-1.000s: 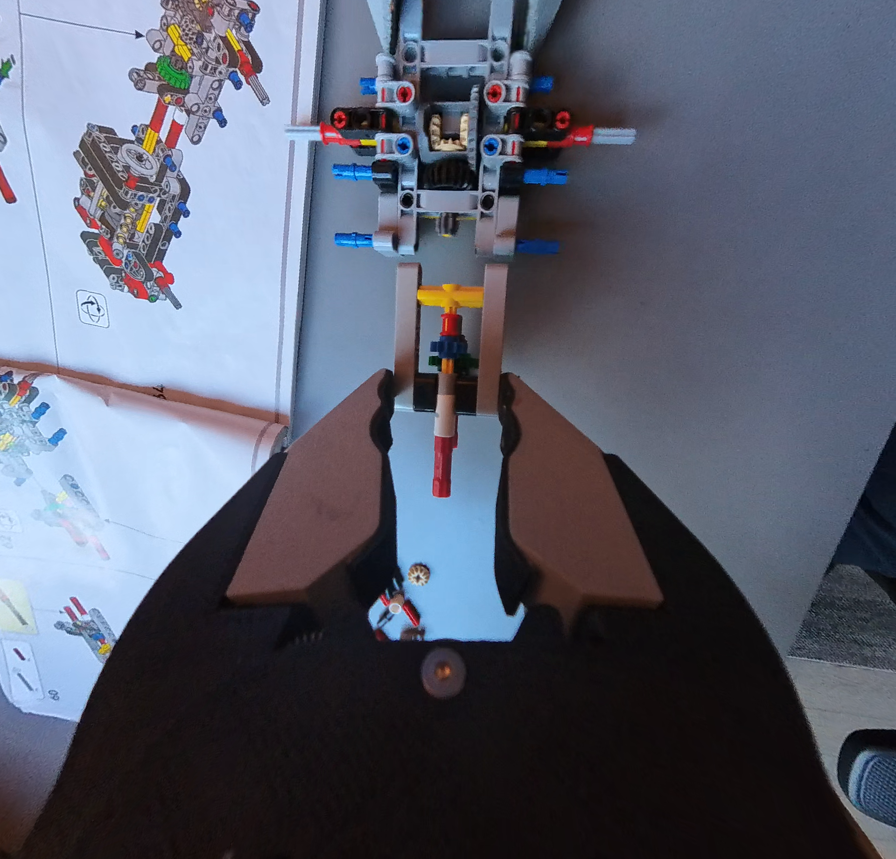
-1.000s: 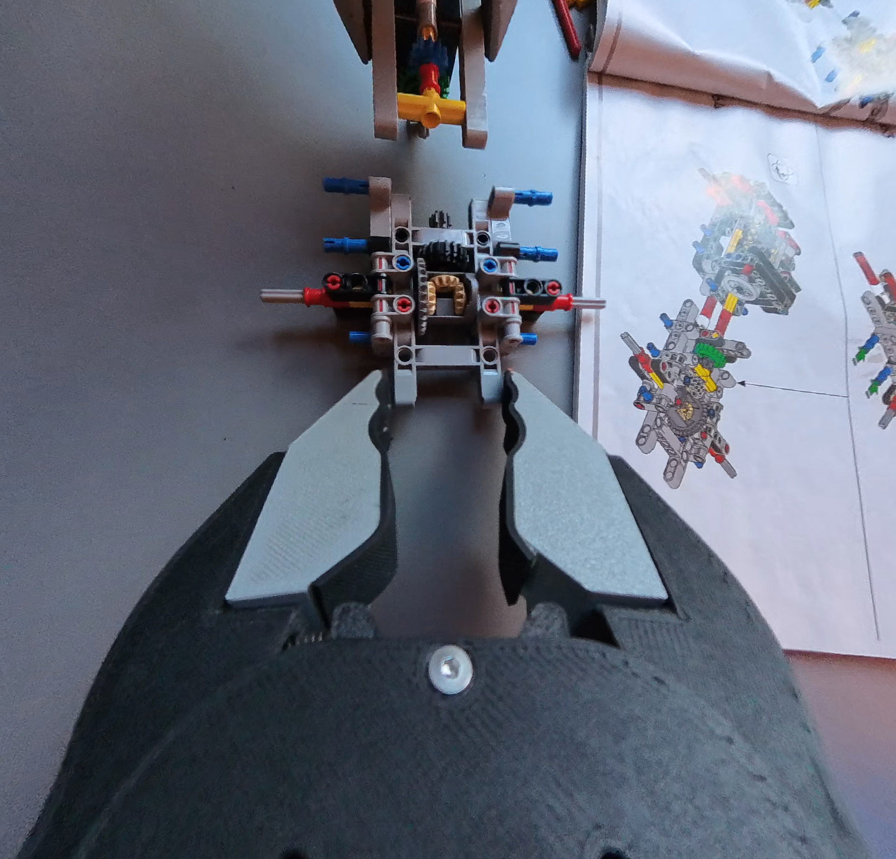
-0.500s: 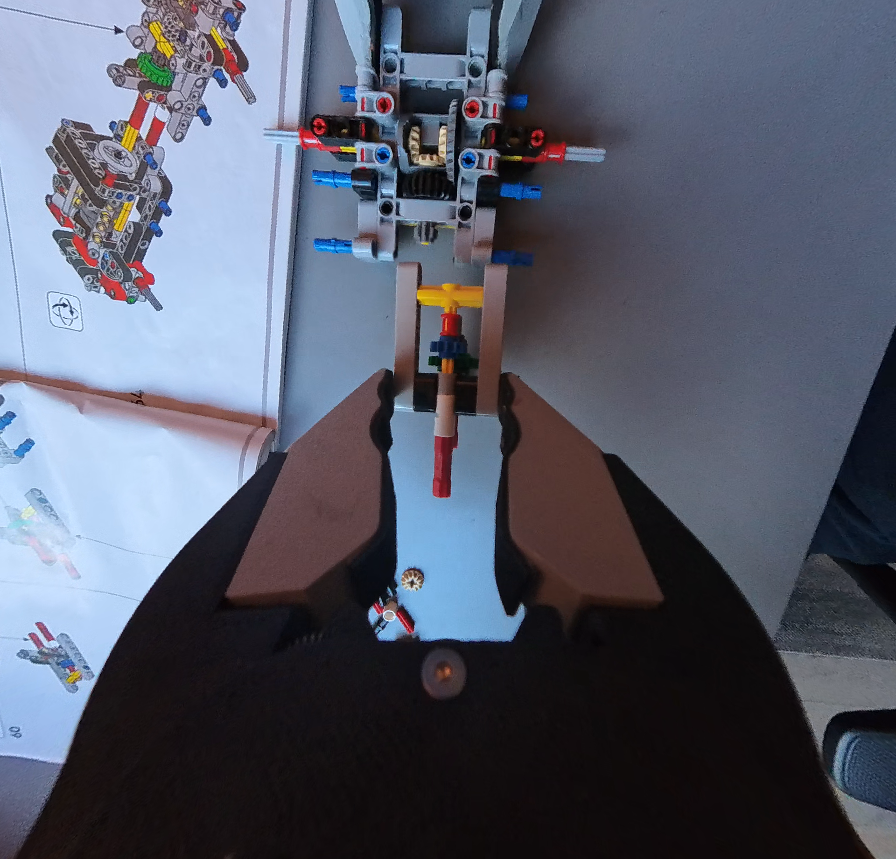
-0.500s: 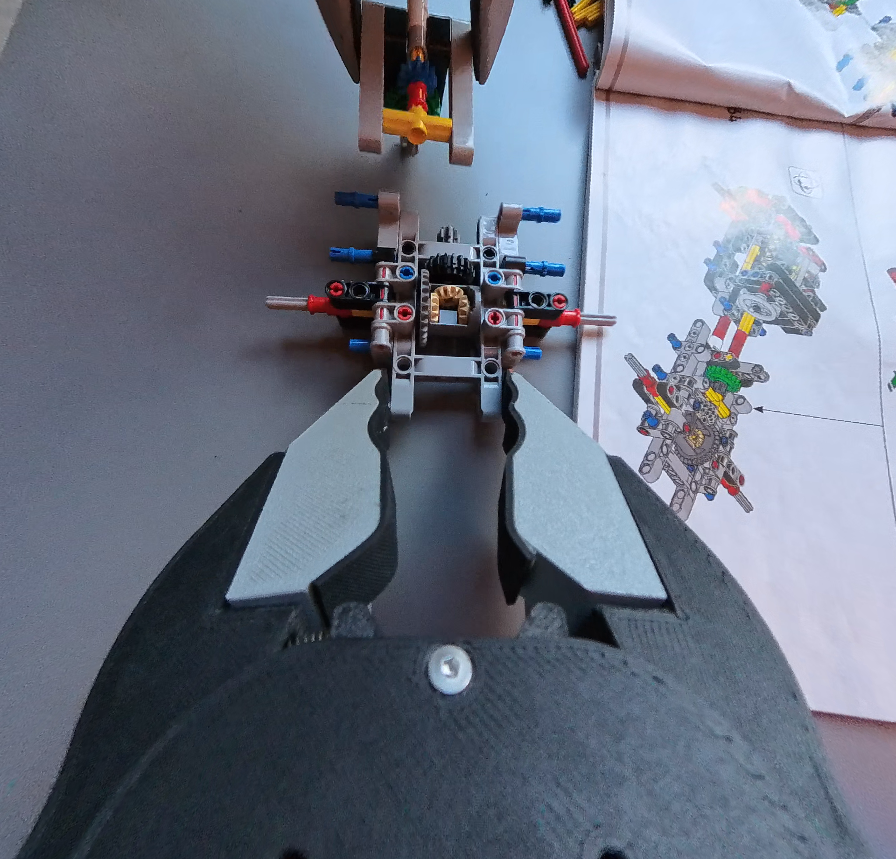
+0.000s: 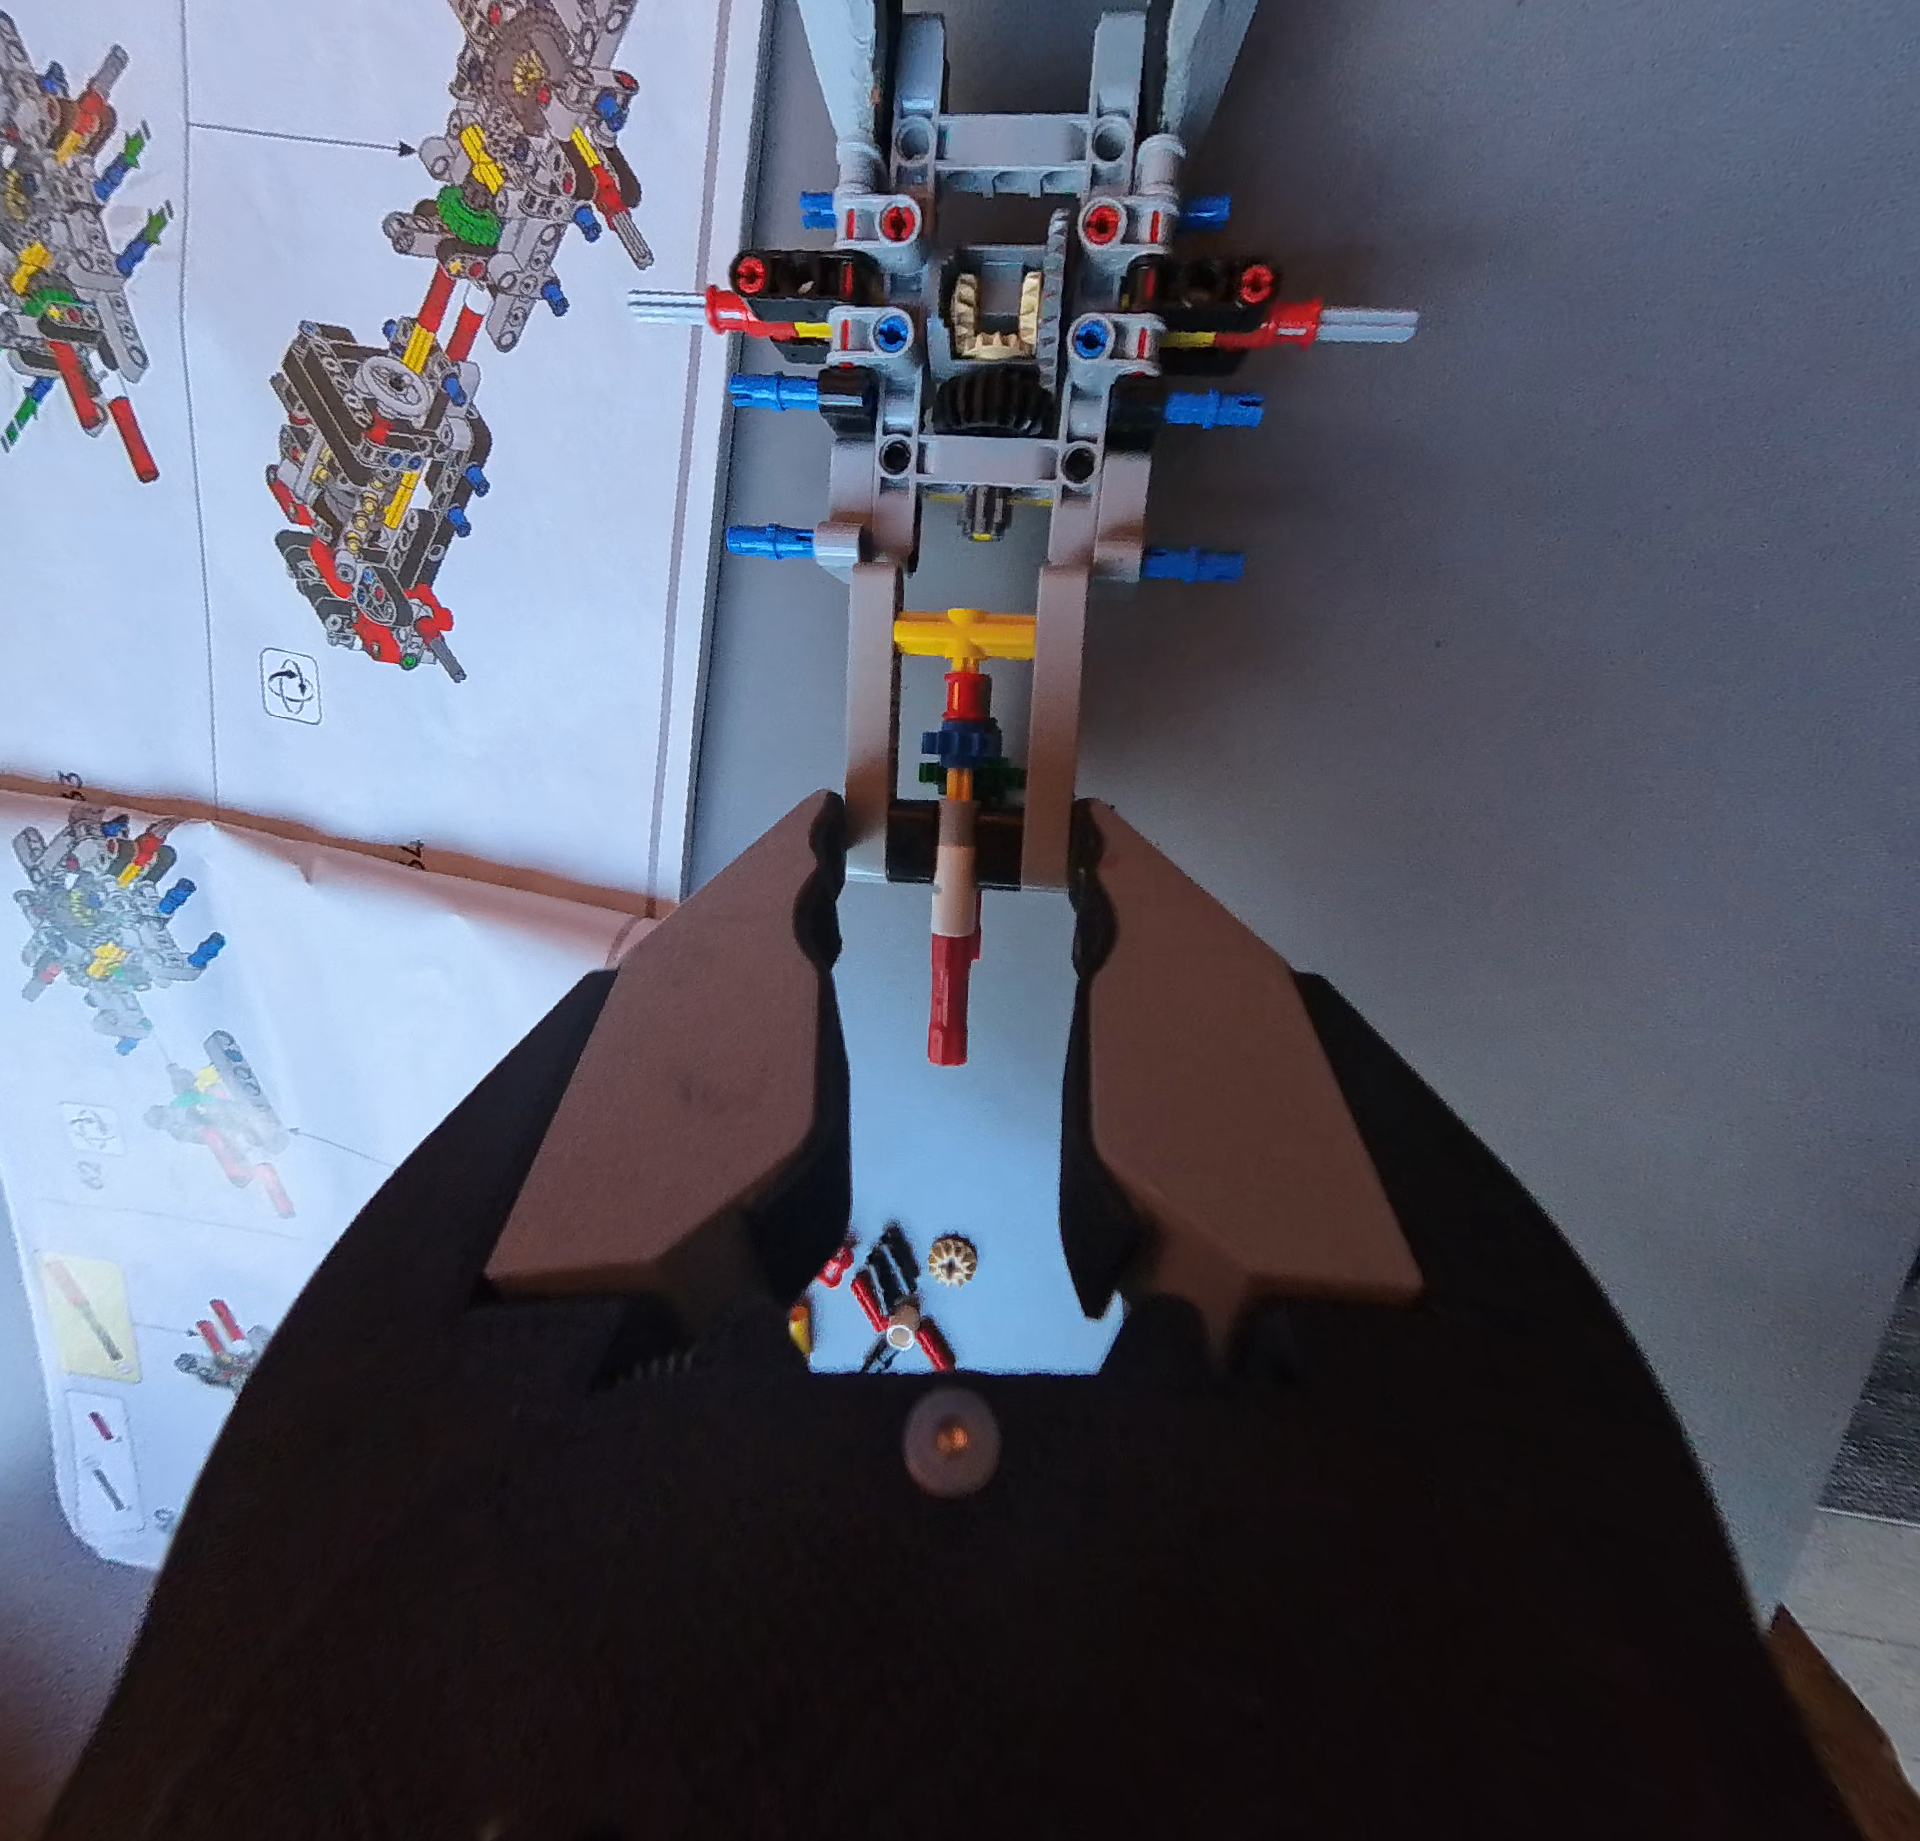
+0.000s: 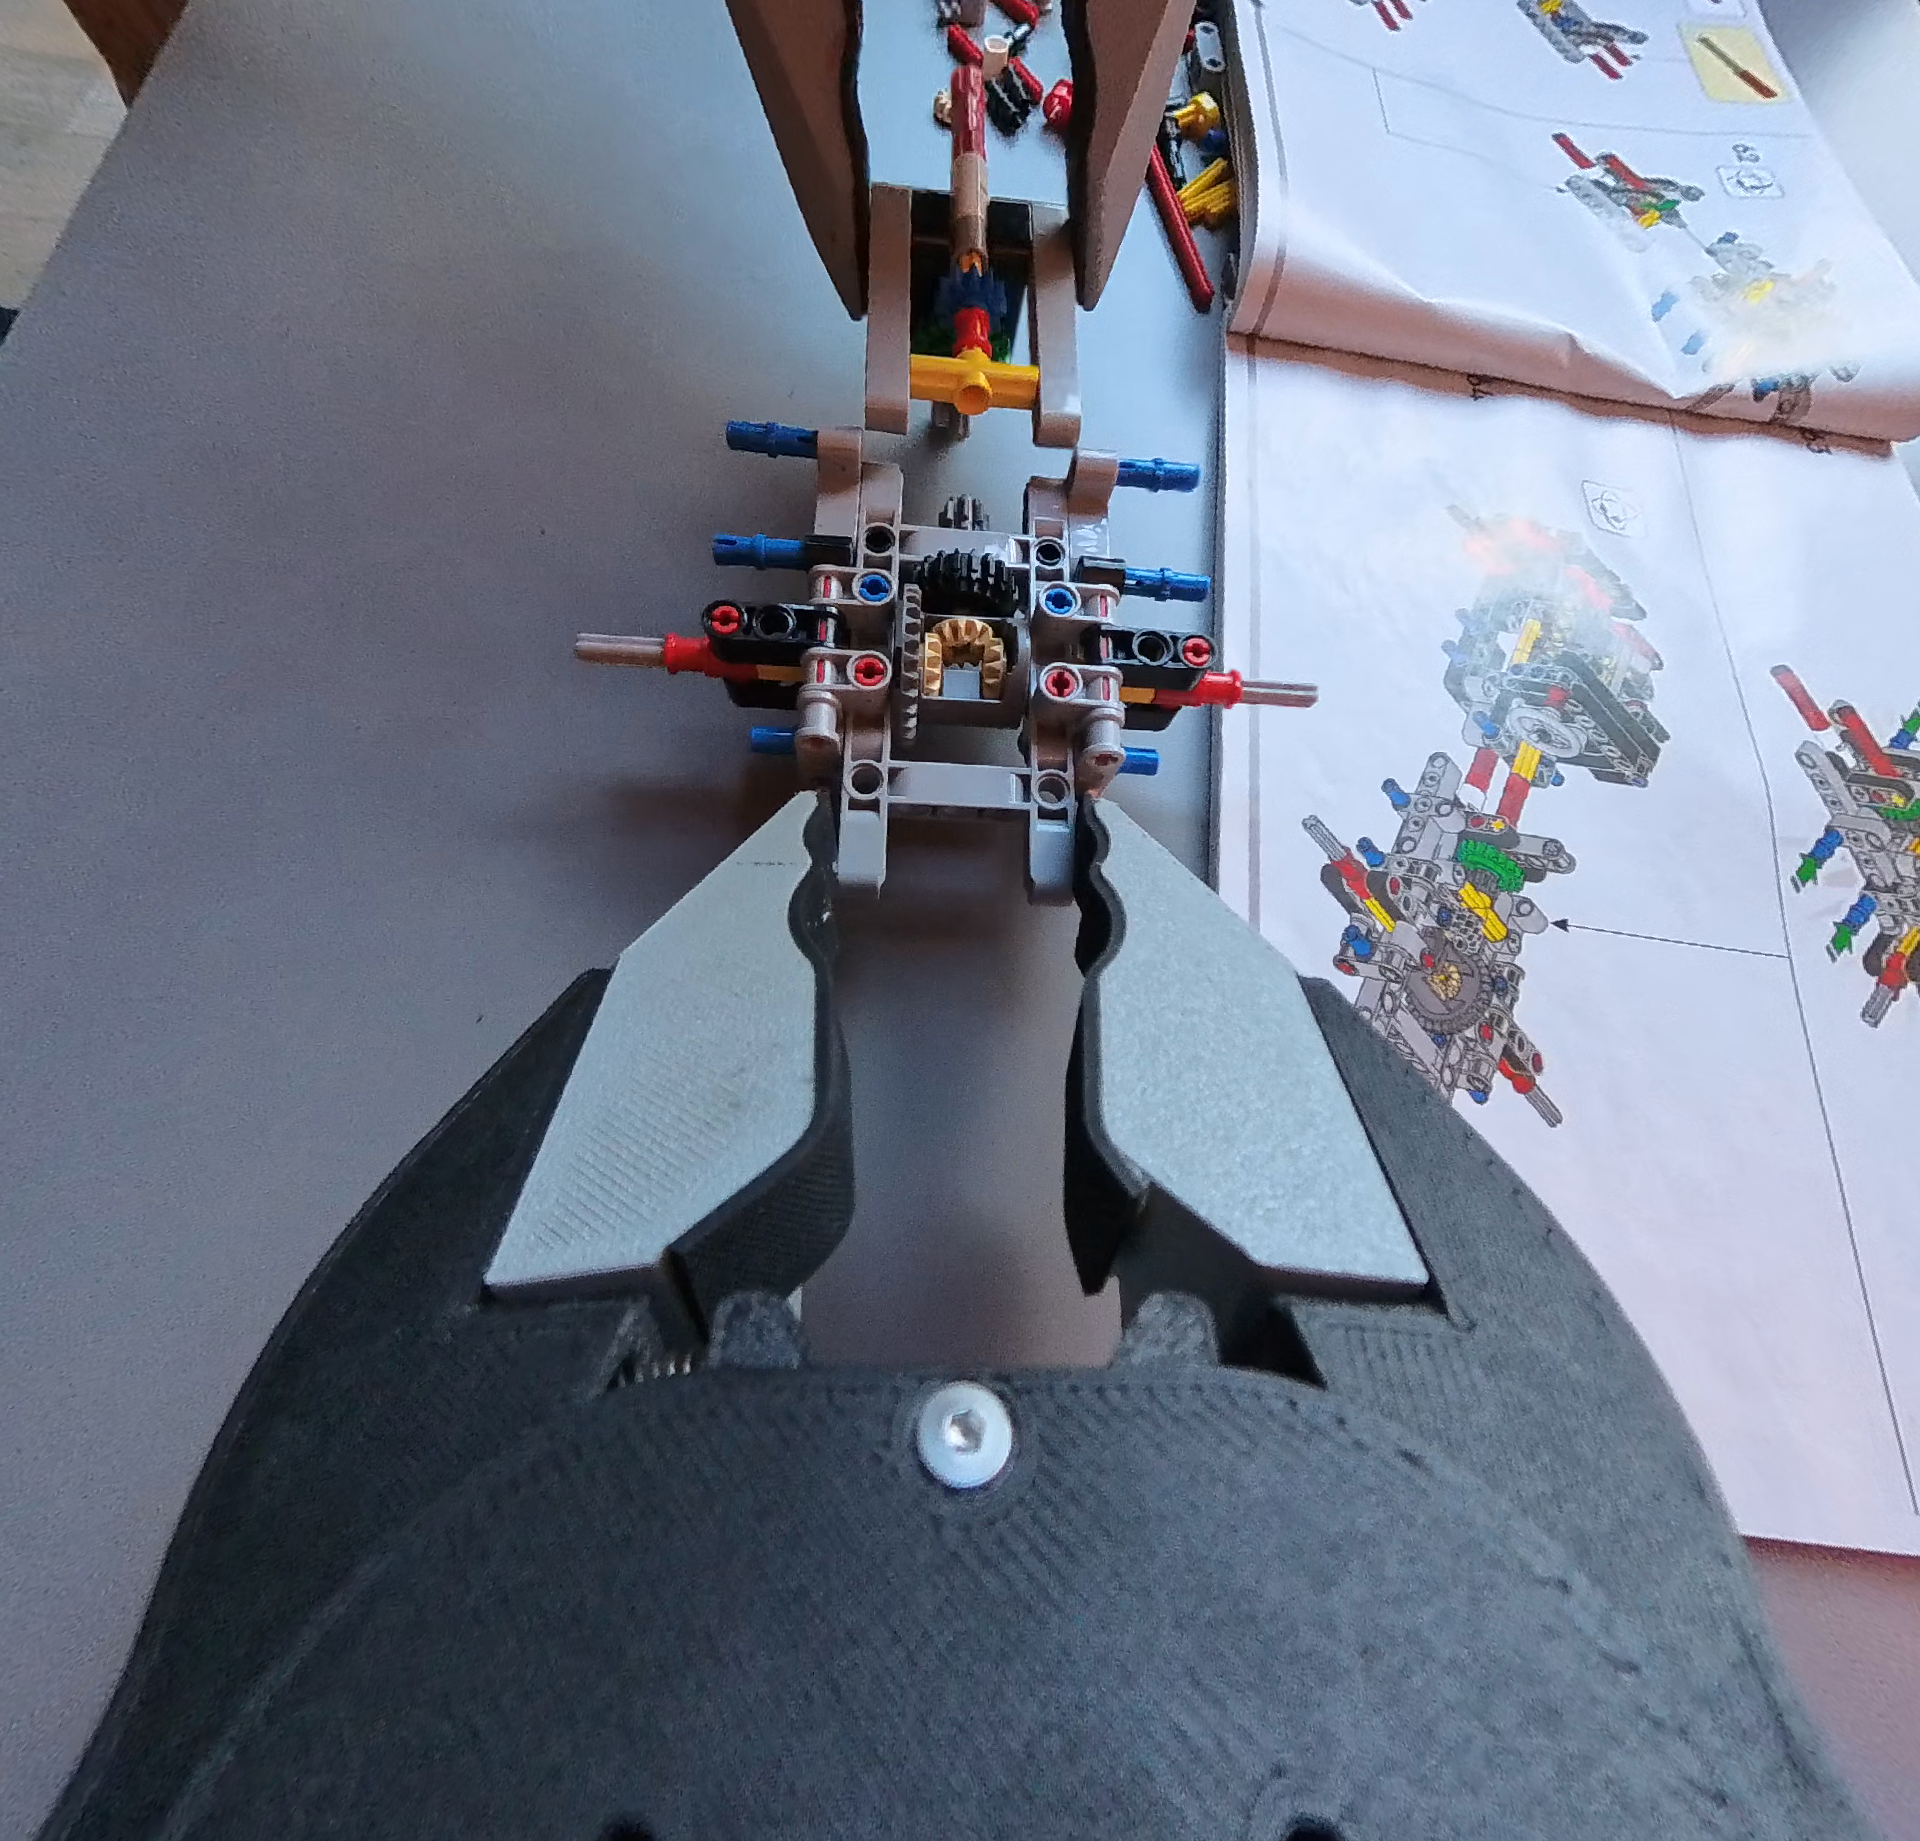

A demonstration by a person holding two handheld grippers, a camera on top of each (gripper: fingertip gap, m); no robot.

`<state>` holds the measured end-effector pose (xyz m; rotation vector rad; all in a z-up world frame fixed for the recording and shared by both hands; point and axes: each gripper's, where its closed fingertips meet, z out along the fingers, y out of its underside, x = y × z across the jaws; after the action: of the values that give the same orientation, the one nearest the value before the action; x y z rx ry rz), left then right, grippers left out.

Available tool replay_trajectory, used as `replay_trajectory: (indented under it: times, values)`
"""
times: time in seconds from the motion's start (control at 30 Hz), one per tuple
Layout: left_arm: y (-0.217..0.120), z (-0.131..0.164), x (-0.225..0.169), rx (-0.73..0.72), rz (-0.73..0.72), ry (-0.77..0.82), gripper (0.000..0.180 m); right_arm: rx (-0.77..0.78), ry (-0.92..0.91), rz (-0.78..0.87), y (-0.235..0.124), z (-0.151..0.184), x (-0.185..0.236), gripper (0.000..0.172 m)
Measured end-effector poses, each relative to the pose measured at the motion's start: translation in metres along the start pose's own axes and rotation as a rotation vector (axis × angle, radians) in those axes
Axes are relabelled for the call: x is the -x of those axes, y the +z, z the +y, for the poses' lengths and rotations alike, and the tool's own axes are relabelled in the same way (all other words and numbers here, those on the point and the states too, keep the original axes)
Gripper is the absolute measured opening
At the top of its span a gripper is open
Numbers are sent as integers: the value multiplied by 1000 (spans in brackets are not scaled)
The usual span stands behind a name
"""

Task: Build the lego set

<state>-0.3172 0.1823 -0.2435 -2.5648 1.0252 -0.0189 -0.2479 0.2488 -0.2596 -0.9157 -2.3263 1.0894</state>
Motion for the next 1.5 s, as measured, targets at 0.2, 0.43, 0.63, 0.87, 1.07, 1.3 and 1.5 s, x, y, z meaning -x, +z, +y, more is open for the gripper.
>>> replay_trajectory:
  times: [0.2,0.43,0.63,0.87,1.07,1.3,1.5]
  values:
    - [0,-1,0,-14,-4,-7,39,-8,8,3,0,-2,0,43]
    - [1,-2,-2,28,-22,39,39,-26,0,-2,0,-6,2,43]
    - [1,-3,-5,79,-10,45,39,-19,-31,15,5,-11,5,43]
    - [2,-2,-3,128,-13,43,40,-13,-43,50,3,-15,3,43]
    - [-1,-4,1,172,-28,68,39,3,-63,83,2,-15,0,43]
    - [-1,-12,-1,203,-23,93,39,13,-81,100,2,-16,0,43]
    - [-1,-17,0,210,-31,99,39,13,-93,116,1,-18,-1,43]
